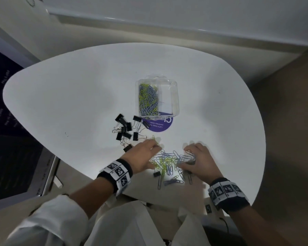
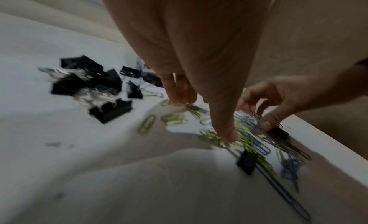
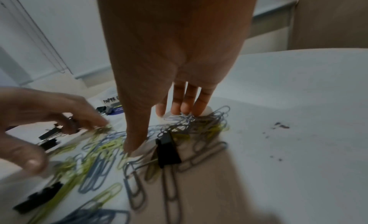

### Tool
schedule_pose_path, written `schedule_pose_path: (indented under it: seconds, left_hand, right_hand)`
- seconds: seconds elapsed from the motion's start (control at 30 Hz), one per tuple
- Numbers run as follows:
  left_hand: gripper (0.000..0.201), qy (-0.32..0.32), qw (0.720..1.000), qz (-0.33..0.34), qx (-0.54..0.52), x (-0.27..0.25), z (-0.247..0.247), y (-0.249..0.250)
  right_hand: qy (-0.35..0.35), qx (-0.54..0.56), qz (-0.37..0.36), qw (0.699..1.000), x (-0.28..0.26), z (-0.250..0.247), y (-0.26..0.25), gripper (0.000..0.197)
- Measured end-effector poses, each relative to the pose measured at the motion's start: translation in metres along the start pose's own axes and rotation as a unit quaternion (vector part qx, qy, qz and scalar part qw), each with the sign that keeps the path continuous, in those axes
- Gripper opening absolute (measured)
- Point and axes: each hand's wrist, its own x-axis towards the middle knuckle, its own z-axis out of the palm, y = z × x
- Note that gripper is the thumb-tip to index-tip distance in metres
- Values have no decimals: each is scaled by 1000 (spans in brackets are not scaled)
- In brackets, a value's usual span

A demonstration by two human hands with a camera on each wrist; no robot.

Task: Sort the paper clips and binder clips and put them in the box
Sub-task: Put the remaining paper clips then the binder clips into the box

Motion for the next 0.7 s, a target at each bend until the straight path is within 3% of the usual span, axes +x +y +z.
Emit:
schedule_pose_path:
  seconds: [0.1,0.23,0.37,0.5,0.6,0.7]
  left_hand:
    - [73,12,998,31,55,14,12,15]
    - [59,30,997,32,69,27,18,30]
    - [45,36,997,18,65,31,21,31]
    - [21,48,996,-16,74,30,18,20]
    - [12,72,997,-33,18,30,16,12]
    - [5,91,981,-88,-144,28,9,7]
  right_hand:
    - [11,-33,-31,999,3,14,-13,63]
    - [8,-126,-74,989,7,34,-31,59]
    - [-5,-65,-84,994,10,36,-40,32]
    - [-19,-24,-64,998,12,33,-42,24]
    - [-19,15,-52,998,16,34,-40,20]
    - [-14,75,-13,997,20,30,-38,19]
